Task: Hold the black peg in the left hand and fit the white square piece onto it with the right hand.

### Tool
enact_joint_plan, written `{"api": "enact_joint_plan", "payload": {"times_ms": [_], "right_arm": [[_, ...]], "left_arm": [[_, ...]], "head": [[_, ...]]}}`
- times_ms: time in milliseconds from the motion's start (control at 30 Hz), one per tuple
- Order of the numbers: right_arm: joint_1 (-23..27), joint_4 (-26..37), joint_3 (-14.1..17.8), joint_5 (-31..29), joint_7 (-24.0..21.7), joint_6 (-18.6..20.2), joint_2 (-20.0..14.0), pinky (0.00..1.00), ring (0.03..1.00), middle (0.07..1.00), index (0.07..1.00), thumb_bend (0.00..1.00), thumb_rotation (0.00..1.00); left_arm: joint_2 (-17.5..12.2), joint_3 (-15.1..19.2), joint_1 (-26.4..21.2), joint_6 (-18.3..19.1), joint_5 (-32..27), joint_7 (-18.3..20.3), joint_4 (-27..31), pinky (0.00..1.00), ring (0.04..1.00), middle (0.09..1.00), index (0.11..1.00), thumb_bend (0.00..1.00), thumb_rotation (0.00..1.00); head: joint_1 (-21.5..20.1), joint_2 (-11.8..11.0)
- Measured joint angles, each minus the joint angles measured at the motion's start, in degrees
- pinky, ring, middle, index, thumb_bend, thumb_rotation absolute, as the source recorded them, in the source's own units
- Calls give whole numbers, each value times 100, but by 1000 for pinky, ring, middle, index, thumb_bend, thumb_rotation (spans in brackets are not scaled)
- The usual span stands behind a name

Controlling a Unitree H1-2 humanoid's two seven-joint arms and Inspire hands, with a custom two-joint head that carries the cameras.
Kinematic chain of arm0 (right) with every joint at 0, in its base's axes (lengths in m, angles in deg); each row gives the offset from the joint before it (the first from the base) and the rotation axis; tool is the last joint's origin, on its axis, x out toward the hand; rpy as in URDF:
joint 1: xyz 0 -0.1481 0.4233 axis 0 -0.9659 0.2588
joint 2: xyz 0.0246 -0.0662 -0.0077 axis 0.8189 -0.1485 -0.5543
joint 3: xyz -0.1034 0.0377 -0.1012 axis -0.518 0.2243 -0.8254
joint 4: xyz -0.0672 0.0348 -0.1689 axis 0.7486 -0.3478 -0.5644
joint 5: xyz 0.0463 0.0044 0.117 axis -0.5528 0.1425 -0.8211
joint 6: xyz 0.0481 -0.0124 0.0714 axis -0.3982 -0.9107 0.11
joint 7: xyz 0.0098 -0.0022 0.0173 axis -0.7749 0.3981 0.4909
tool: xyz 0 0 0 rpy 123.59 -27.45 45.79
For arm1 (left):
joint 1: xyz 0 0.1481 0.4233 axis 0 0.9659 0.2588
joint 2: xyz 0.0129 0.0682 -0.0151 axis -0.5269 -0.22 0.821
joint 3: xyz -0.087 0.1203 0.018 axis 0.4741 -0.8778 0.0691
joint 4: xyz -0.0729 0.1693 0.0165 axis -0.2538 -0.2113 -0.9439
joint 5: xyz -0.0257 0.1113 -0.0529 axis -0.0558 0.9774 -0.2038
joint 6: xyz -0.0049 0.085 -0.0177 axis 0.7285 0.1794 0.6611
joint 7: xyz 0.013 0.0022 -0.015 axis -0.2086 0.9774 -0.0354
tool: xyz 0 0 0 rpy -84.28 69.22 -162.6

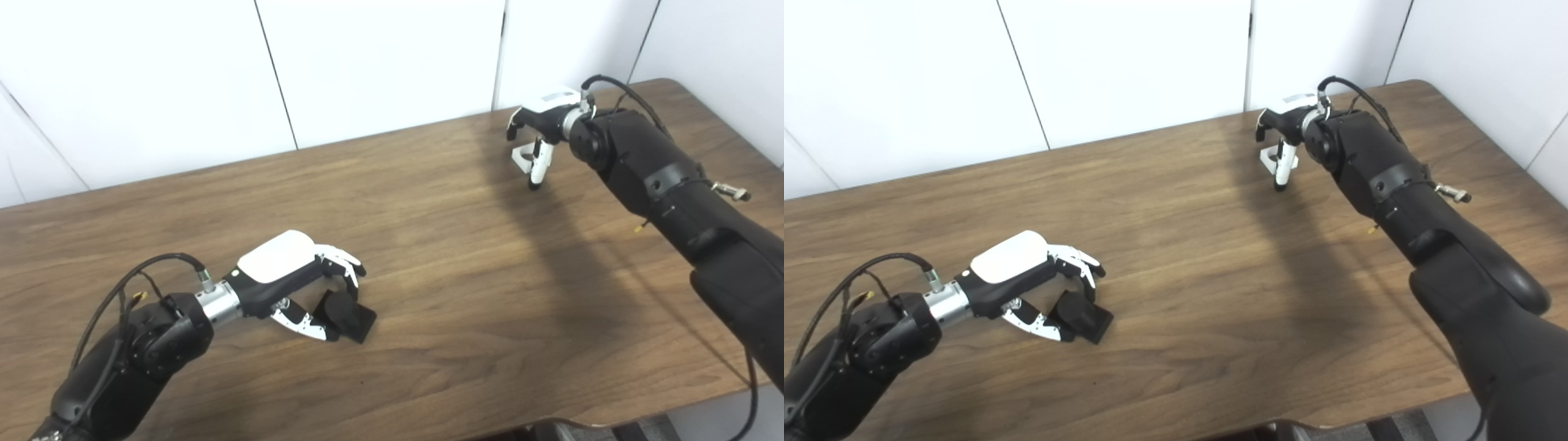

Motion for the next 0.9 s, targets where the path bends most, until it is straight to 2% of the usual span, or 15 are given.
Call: {"api": "enact_joint_plan", "payload": {"times_ms": [600,900], "right_arm": [[-134,213,14,-79,-190,35,-257,858,928,881,768,725,147],[-170,218,57,-93,-226,31,-323,821,907,859,746,730,153]], "left_arm": [[-6,25,7,2,0,81,42,621,771,783,492,522,71],[-5,39,13,0,1,93,43,588,748,771,492,522,72]], "head": [[35,9],[79,18]]}}
